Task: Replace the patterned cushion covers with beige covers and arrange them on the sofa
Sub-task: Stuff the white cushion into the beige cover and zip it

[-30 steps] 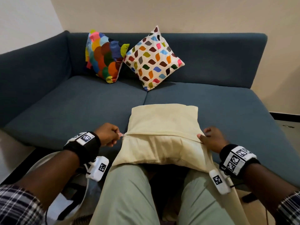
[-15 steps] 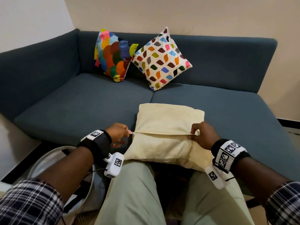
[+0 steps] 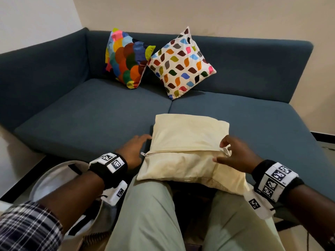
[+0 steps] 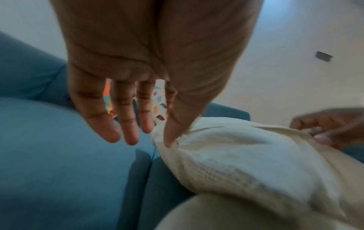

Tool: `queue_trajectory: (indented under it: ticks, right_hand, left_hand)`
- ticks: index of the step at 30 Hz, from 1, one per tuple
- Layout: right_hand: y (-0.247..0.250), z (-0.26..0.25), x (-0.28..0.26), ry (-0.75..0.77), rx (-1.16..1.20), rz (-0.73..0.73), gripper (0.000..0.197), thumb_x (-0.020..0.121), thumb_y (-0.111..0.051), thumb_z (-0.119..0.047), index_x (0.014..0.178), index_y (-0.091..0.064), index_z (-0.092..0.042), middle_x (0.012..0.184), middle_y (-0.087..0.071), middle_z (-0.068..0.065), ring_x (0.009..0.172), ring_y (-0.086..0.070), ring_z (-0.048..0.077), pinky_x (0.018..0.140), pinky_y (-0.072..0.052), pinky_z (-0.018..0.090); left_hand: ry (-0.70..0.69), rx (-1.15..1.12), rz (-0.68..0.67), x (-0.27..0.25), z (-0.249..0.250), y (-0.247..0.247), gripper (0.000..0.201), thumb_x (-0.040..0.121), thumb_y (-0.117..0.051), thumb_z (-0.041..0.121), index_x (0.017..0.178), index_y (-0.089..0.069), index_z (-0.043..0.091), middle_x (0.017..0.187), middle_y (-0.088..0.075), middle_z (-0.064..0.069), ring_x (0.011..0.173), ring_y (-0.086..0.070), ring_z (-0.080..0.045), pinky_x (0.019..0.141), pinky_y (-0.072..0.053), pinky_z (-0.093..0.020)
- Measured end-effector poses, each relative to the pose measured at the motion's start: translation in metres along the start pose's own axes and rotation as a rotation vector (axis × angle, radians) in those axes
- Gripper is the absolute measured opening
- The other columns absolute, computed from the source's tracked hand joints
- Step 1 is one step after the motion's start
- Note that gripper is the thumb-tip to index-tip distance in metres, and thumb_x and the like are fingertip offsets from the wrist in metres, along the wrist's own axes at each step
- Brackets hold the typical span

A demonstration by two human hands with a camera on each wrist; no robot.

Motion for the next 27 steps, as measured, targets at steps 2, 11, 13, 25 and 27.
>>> queue_trajectory:
  ticks: [2,11,13,25,27]
  right_hand:
    - [0.006,0.001,-0.008,0.002,-0.167,-0.081,0.066,0.053,-0.089,-0.062,0.092,-0.045,-0.033,0.098,-0.052,-0.006,0.087,-0.049,0.013,0.067,-0.043,0.030]
    - [-0.015,0.019,-0.025,-0.304,-0.223,-0.228,0.075,0.060,-0.093,-0.037,0.111,-0.040,-0.023,0.109,-0.050,0.004,0.090,-0.048,0.018,0.068,-0.041,0.030]
    - [-0.003,0.026,-0.017,-0.331,-0.033,-0.151,0.045,0.073,-0.082,-0.016,0.102,-0.048,-0.020,0.103,-0.056,0.007,0.081,-0.051,0.017,0.058,-0.040,0.027]
    - [0.128,-0.035,-0.007,0.006,1.183,0.320,0.009,0.093,-0.060,-0.019,0.097,-0.067,-0.016,0.092,-0.064,0.007,0.080,-0.057,0.020,0.069,-0.045,0.032]
    - [0.113,-0.032,0.002,-0.033,1.102,0.312,0.043,0.079,-0.068,-0.051,0.113,-0.065,-0.025,0.106,-0.064,0.002,0.089,-0.056,0.019,0.070,-0.043,0.032]
  left_hand:
    - [-0.181,0.256,-0.023,-0.004,0.004,0.003,0.106,0.068,-0.072,0.028,0.150,-0.010,0.054,0.149,-0.029,0.002,0.120,-0.051,-0.029,0.087,-0.054,-0.048]
    - [-0.419,0.410,0.066,0.001,0.022,-0.018,0.104,0.082,-0.047,0.000,0.143,0.003,0.068,0.162,-0.019,0.005,0.131,-0.045,-0.028,0.093,-0.050,-0.047]
    - [-0.452,0.316,0.128,0.003,0.022,-0.018,0.106,0.079,-0.046,-0.005,0.145,-0.006,0.068,0.159,-0.033,0.004,0.128,-0.049,-0.030,0.094,-0.050,-0.047]
    - [-0.247,-0.790,0.646,0.013,0.084,0.077,0.022,0.105,-0.043,0.016,0.103,-0.065,0.018,0.098,-0.067,-0.001,0.089,-0.063,-0.005,0.081,-0.051,-0.025]
    - [-0.088,-0.874,0.648,0.025,0.084,0.071,0.024,0.107,-0.043,0.024,0.122,-0.059,0.015,0.112,-0.065,-0.004,0.104,-0.061,-0.016,0.093,-0.046,-0.037]
Point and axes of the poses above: each hand's wrist, its own x-axis towards the middle knuckle, its own y-axis out of the back of the hand, z = x × y, the point moved 1 cm from there along x, towards the middle knuckle
